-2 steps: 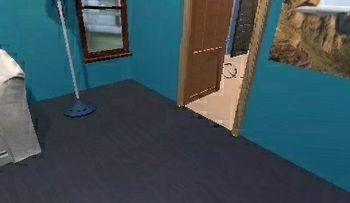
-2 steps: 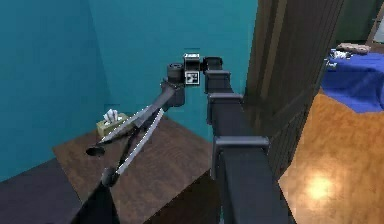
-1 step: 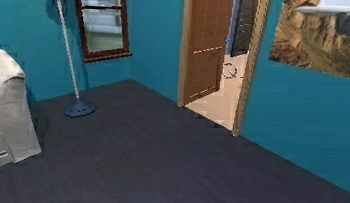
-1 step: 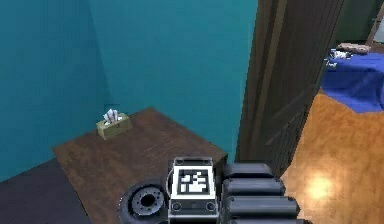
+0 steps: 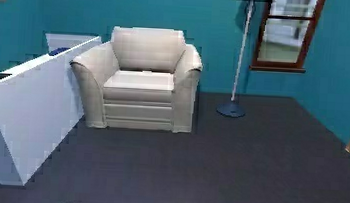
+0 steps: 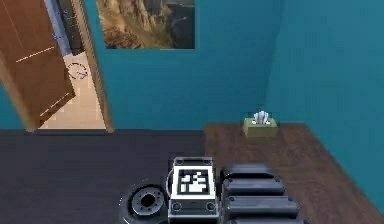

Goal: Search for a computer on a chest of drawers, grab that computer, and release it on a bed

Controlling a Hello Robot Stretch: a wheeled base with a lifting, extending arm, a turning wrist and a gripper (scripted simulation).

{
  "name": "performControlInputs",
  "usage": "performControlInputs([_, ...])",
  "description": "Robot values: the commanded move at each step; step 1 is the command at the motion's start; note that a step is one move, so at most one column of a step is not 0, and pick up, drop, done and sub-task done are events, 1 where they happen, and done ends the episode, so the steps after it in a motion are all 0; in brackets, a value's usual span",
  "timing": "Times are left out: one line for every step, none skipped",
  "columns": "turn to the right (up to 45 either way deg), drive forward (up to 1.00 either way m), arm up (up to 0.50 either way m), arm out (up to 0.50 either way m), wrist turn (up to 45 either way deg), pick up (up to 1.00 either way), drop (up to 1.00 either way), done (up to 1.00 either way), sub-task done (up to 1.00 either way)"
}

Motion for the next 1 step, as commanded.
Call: performControlInputs([-45.0,0.00,0.00,0.00,0.0,0.00,0.00,0.00,0.00])
